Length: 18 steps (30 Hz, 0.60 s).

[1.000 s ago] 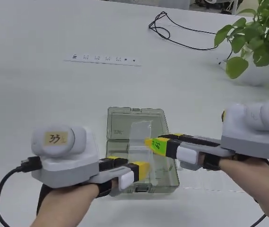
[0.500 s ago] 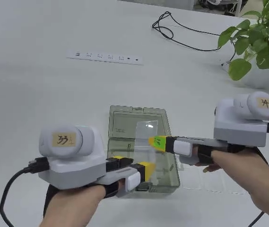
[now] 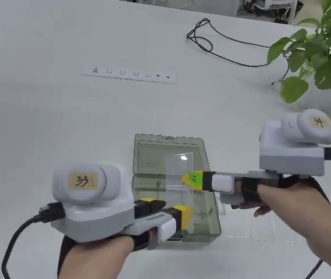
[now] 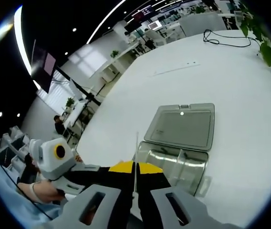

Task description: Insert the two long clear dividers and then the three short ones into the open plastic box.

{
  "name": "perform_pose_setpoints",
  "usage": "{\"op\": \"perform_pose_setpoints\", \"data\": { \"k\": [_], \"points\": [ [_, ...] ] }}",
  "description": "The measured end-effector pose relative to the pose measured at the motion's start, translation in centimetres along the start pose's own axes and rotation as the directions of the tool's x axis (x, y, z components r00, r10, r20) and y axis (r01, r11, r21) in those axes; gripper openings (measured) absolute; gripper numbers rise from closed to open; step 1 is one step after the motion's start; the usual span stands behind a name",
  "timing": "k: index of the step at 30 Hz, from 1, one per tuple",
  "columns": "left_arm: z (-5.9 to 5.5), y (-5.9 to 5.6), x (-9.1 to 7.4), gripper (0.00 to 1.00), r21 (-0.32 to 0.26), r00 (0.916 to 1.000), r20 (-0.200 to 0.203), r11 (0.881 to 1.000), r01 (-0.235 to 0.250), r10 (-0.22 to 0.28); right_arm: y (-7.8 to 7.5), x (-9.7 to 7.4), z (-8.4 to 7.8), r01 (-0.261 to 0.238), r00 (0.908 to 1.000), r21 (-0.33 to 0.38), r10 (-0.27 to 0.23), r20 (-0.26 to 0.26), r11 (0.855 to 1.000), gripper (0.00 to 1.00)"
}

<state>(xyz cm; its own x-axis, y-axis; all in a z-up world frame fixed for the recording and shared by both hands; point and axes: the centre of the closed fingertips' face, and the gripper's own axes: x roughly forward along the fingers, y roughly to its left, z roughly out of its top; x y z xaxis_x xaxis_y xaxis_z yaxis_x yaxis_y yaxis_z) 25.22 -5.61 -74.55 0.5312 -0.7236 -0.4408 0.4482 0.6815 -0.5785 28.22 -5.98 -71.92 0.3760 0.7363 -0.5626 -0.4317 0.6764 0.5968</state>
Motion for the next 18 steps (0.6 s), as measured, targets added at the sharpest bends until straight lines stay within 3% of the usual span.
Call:
{"op": "perform_pose_setpoints", "data": {
  "k": [8, 12, 15, 18],
  "points": [
    [0.0, 0.4, -0.3, 0.35, 0.077, 0.9997, 0.021, 0.997, 0.010, -0.011, -0.1, 0.2, -0.5, -0.002, 0.9993, -0.006, 0.001, -0.038, 1.000, 0.02],
    [-0.3, 0.9, -0.5, 0.49, 0.119, 0.9997, 0.007, 0.993, 0.024, -0.025, -0.5, 0.1, -0.5, 0.026, 0.9988, 0.016, -0.026, -0.042, 1.000, 0.02],
    [-0.4, 1.2, -0.8, 0.59, 0.244, 0.9991, -0.008, 0.969, 0.042, -0.041, -0.9, 0.0, -0.7, 0.044, 0.9978, 0.037, -0.042, -0.051, 0.998, 0.02],
    [-0.6, 1.4, -1.2, 0.69, 0.317, 0.9984, -0.025, 0.947, 0.055, -0.050, -1.1, 0.0, -0.7, 0.052, 0.9975, 0.047, -0.049, -0.051, 0.998, 0.02]
  ]
}}
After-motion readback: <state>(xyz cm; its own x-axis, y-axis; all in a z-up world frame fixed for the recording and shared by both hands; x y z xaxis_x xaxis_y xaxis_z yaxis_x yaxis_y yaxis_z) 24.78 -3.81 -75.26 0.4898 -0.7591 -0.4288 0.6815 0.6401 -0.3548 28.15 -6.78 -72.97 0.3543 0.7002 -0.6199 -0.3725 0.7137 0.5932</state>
